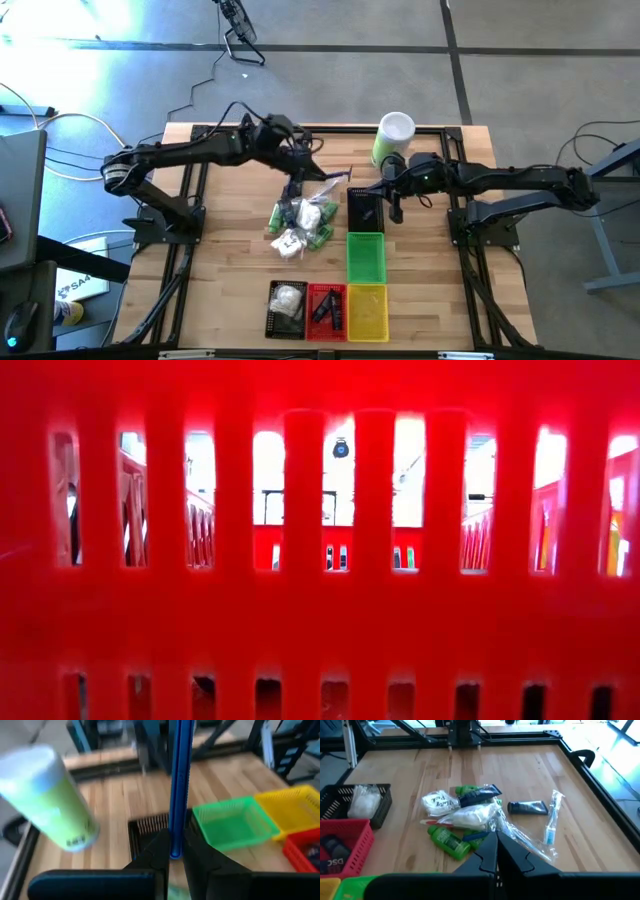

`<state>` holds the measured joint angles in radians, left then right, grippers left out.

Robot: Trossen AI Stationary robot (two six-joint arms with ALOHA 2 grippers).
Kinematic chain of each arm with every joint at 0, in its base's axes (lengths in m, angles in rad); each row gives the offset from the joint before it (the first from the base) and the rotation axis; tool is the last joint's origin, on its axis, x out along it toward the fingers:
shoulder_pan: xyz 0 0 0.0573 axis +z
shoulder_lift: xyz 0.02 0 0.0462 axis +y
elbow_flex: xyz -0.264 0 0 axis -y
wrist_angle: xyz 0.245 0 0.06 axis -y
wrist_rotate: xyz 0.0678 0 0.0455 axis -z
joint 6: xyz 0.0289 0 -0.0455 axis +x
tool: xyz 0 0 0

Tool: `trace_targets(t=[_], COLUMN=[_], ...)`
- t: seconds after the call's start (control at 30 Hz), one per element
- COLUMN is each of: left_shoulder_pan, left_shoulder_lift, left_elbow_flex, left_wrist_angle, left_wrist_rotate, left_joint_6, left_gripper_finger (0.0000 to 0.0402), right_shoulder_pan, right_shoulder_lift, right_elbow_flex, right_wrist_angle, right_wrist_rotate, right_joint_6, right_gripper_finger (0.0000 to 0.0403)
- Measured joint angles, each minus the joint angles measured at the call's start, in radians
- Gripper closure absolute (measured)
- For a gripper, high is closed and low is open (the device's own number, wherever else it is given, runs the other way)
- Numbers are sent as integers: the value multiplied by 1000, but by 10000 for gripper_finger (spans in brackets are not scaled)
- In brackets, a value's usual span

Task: Pick & Place Travel size toiletries
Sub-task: Put the razor into the top black bin

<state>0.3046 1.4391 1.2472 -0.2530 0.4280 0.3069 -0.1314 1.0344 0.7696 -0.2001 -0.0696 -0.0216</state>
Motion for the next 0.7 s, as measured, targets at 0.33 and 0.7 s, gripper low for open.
trace_targets(t=[0.33,0.7], left_shoulder_pan=[-3,6], left_shoulder_lift=[132,167], left_elbow_flex=[-82,-129], left_wrist_angle=[281,540], left_wrist_rotate=[14,89], left_joint_6=[-183,-238], left_gripper_finger=[371,371], right_shoulder_pan=[0,-2], right_shoulder_lift=[18,13], right_elbow_flex=[0,-111], right_wrist_angle=[0,34], right_wrist_rotate=[-8,106], right_joint_6=[-5,102], right_gripper_finger=[401,401])
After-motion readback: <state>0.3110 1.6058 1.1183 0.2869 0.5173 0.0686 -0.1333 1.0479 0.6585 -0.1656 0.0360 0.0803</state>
